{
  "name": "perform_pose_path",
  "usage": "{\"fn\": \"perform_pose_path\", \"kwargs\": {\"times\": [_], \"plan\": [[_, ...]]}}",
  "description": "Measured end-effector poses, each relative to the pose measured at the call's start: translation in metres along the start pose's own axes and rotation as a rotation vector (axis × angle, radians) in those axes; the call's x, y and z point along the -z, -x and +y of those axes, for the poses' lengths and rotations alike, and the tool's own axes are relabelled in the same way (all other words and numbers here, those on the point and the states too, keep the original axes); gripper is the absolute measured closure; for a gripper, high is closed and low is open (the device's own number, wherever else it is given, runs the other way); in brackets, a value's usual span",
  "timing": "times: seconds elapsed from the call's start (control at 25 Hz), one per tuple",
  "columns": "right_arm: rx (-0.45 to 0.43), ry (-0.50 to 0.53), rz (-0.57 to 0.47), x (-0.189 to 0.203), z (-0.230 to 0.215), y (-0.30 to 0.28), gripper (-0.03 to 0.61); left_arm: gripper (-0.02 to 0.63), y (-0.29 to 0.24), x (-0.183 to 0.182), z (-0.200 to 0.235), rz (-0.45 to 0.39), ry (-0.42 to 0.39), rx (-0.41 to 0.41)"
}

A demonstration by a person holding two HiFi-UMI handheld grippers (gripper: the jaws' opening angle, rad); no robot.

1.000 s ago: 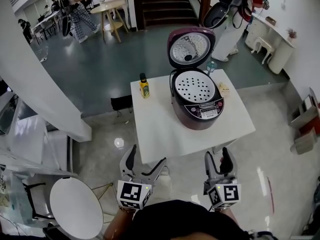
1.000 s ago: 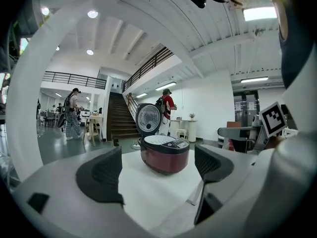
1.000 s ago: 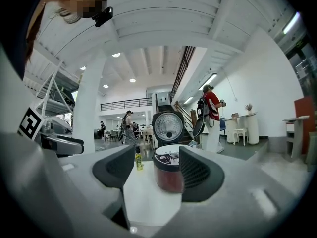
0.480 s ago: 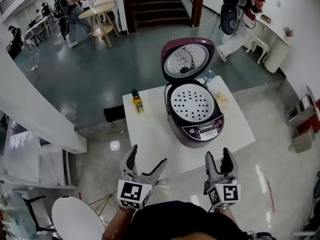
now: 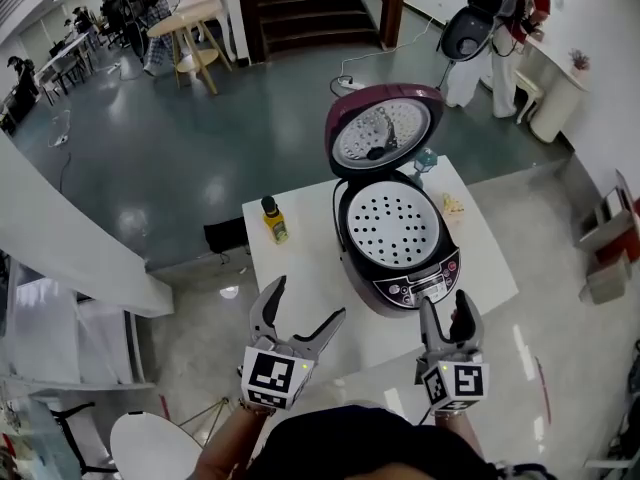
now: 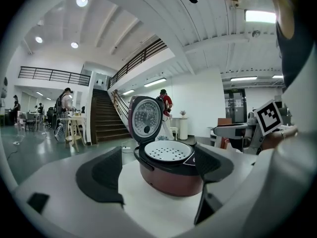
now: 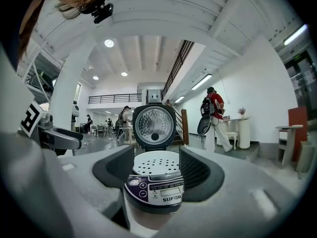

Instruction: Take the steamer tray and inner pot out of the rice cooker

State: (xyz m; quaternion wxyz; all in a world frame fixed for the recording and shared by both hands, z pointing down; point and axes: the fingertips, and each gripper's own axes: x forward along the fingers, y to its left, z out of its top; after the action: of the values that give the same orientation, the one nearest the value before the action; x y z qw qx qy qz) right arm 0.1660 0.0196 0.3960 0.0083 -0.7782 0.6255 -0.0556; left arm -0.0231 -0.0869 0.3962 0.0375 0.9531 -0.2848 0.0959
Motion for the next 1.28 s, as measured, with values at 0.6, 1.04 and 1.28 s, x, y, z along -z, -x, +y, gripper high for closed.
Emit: {"fn": "perform_pose_path", "kwargs": {"times": [0.6,1.04,1.28], "plan": [[0.017,0.044,0.026,-0.006,-0.017,-0.029,0.296,0.160,-0.041,0.010,0.001,0.073,0.043,0.024],[-0.033,0.072,0.099,-0.008,-0.058,-0.079,0.296,0.160,-0.096,-0.001,-0.002,0.128,0.028,-0.017],[-0.035,0.106,0.193,-0.004,-0.090,-0.116,0.296,0.160,-0.122,0.004,0.011,0.205,0.026,-0.060]]}}
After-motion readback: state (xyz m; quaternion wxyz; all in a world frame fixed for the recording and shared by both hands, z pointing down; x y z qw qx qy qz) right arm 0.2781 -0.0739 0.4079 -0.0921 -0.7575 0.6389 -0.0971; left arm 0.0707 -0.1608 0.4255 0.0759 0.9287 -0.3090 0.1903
